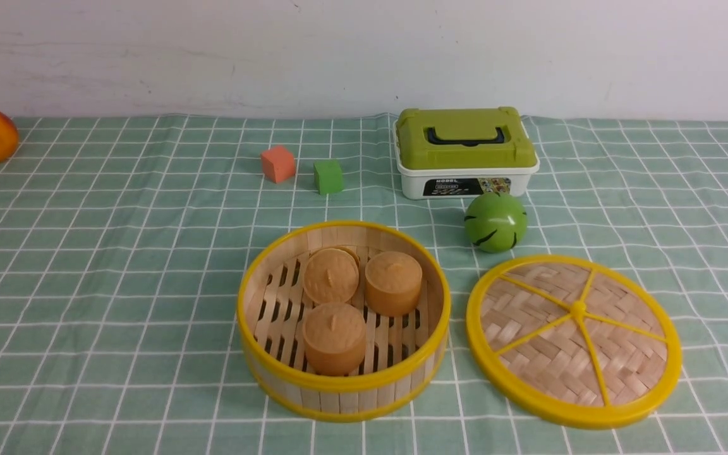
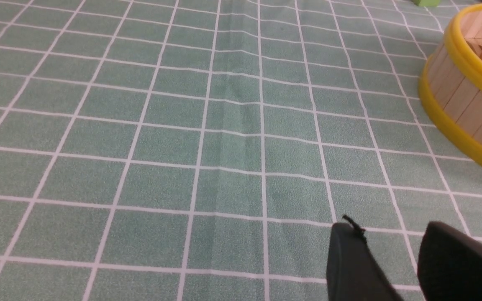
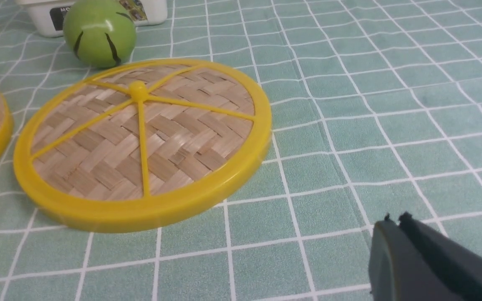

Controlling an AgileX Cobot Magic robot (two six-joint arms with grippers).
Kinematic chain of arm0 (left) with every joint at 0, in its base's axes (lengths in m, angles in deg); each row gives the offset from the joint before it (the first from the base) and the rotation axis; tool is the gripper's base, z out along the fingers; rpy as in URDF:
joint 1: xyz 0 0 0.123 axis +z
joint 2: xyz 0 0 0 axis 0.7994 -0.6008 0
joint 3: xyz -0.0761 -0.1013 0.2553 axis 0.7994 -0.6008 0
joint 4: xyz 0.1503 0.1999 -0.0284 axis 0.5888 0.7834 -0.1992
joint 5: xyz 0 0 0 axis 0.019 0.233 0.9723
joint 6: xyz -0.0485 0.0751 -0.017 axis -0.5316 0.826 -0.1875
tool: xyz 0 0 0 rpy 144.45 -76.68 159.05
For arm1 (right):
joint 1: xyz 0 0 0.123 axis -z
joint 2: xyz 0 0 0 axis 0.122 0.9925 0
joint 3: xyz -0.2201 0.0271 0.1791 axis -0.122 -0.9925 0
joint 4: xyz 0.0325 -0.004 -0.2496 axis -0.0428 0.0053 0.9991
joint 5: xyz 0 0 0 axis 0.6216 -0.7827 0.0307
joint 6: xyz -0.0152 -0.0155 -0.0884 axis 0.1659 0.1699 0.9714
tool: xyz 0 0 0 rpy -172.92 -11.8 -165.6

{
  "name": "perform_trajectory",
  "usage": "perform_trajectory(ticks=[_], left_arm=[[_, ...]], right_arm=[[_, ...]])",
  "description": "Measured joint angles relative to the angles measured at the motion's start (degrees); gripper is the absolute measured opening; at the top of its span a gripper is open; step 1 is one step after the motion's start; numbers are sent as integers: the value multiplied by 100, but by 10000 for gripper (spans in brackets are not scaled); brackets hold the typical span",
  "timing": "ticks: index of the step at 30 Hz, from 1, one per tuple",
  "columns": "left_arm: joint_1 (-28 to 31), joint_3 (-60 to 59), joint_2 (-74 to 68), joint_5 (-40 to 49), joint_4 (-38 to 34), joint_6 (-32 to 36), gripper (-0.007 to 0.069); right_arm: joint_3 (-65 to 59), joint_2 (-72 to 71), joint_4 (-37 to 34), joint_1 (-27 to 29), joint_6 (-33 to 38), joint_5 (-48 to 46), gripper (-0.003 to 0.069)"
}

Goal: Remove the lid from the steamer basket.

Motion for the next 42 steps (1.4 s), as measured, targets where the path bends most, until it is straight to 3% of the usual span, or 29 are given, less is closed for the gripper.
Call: perform_trajectory(ticks=[42], left_arm=[[0,0,0,0,0,0,239]], right_arm=[[-1,0,-5,0,-19,-12,29]])
